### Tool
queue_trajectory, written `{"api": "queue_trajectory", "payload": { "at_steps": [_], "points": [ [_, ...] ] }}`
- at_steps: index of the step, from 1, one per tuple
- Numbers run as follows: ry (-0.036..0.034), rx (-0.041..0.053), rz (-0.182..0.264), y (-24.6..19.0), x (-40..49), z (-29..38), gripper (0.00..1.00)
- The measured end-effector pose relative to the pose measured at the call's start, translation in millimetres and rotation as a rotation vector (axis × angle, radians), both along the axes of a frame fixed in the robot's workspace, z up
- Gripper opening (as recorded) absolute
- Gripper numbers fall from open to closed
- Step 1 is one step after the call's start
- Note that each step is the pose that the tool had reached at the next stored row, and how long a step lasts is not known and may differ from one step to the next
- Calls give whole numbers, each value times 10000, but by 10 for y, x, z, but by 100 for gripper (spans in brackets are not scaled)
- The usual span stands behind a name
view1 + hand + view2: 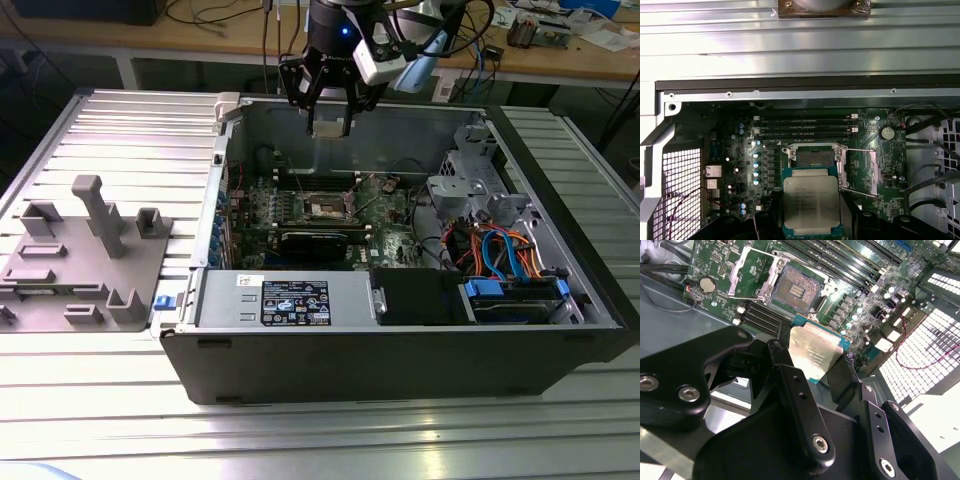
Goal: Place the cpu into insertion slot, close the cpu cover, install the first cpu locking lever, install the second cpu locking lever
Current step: 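Place the cpu into insertion slot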
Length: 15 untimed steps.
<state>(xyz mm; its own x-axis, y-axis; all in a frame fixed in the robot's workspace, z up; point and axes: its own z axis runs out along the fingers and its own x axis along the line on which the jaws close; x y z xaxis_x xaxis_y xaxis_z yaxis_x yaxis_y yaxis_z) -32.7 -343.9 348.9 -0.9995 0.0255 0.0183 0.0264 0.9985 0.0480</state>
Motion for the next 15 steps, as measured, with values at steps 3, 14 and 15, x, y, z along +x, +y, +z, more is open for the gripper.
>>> {"api": "queue_trajectory", "payload": {
  "at_steps": [3,14,15],
  "points": [
    [0,-24,0,0,0,-2,54],
    [0,-66,0,0,0,-22,54],
    [1,-69,0,0,0,-24,54]
  ]
}}
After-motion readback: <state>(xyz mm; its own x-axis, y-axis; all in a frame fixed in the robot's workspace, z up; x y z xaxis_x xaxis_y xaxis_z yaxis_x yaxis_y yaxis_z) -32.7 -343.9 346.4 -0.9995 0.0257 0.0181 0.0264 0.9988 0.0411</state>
